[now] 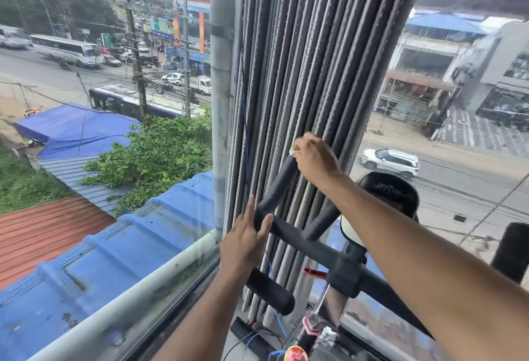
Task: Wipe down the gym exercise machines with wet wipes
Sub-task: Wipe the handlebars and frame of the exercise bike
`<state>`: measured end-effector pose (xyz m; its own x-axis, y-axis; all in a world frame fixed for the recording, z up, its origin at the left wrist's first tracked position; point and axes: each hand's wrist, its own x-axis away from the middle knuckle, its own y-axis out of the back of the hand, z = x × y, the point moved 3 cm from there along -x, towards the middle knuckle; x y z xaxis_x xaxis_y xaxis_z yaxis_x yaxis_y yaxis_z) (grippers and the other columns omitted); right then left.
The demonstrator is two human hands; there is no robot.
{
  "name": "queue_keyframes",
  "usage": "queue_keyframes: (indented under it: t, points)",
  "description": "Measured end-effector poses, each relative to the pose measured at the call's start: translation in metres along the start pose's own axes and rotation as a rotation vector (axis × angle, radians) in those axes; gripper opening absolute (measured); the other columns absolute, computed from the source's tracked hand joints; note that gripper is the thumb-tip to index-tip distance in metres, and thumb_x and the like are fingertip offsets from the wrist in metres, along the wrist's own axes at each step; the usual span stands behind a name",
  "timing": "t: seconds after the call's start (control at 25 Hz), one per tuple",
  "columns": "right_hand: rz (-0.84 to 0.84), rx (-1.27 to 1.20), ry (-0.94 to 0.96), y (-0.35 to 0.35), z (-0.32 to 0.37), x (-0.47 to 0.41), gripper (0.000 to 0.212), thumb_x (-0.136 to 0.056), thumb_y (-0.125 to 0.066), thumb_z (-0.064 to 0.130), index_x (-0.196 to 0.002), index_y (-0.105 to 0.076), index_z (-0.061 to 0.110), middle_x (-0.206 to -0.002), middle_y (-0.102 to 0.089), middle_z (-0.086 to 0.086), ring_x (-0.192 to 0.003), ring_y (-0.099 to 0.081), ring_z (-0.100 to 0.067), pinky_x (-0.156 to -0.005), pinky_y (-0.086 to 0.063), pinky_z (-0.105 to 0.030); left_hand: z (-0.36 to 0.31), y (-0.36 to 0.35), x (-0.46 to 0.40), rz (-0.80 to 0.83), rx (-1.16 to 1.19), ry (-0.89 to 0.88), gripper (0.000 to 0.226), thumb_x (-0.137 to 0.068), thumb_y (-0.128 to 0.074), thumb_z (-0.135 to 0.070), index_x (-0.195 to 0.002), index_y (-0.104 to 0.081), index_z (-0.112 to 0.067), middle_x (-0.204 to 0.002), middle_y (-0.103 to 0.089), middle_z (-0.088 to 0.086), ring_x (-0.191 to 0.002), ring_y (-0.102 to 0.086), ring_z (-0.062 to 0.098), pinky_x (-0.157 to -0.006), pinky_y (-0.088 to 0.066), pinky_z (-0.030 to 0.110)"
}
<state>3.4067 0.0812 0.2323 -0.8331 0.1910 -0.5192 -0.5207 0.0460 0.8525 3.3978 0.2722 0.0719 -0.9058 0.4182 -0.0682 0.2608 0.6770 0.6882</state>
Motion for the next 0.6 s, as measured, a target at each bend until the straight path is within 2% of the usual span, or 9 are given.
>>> queue_keyframes:
  t: [0.16, 0.28, 0.44, 0.6]
  points:
    - [0.208, 0.049, 0.168, -0.031, 0.027, 0.041, 0.018, -0.097, -0.053, -0.002, -0.095, -0.068, 0.008, -0.095, -0.058, -0.006, -0.086, -0.065, -0.025, -0.078, -0.055, -0.030, -0.002, 0.002, 0.001, 0.019, -0.041, 0.004, 0.066, -0.100, -0.021, -0.074, -0.160, 0.002, -0.058, -0.147, -0.055, 0.004, -0.132, -0.057, 0.033, -0.102, -0.047, 0.047]
    - [0.295, 0.177, 0.338, -0.021, 0.032, 0.037, 0.026, -0.093, -0.043, -0.009, -0.090, -0.060, 0.010, -0.093, -0.048, -0.003, -0.087, -0.060, -0.024, -0.072, -0.057, -0.036, -0.007, 0.004, 0.001, 0.017, -0.052, -0.008, 0.070, -0.097, -0.021, -0.080, -0.157, 0.008, -0.061, -0.137, -0.058, 0.007, -0.125, -0.060, 0.036, -0.096, -0.049, 0.047]
    - [0.263, 0.305, 0.338, 0.024, 0.011, -0.019, 0.022, -0.096, -0.042, -0.009, -0.085, -0.052, 0.007, -0.090, -0.045, -0.004, -0.082, -0.054, -0.019, -0.069, -0.052, -0.030, -0.005, 0.004, 0.000, 0.032, -0.037, -0.019, 0.078, -0.085, -0.020, -0.092, -0.153, 0.012, -0.068, -0.129, -0.059, 0.007, -0.121, -0.063, 0.038, -0.091, -0.051, 0.047]
    - [0.271, 0.316, 0.345, 0.030, -0.008, -0.042, 0.024, -0.097, -0.047, -0.006, -0.090, -0.063, 0.010, -0.090, -0.049, -0.001, -0.076, -0.059, -0.017, -0.063, -0.050, -0.029, -0.007, 0.004, 0.003, 0.042, -0.057, -0.047, 0.080, -0.082, -0.019, -0.093, -0.150, 0.016, -0.070, -0.119, -0.055, 0.002, -0.112, -0.065, 0.035, -0.083, -0.051, 0.043]
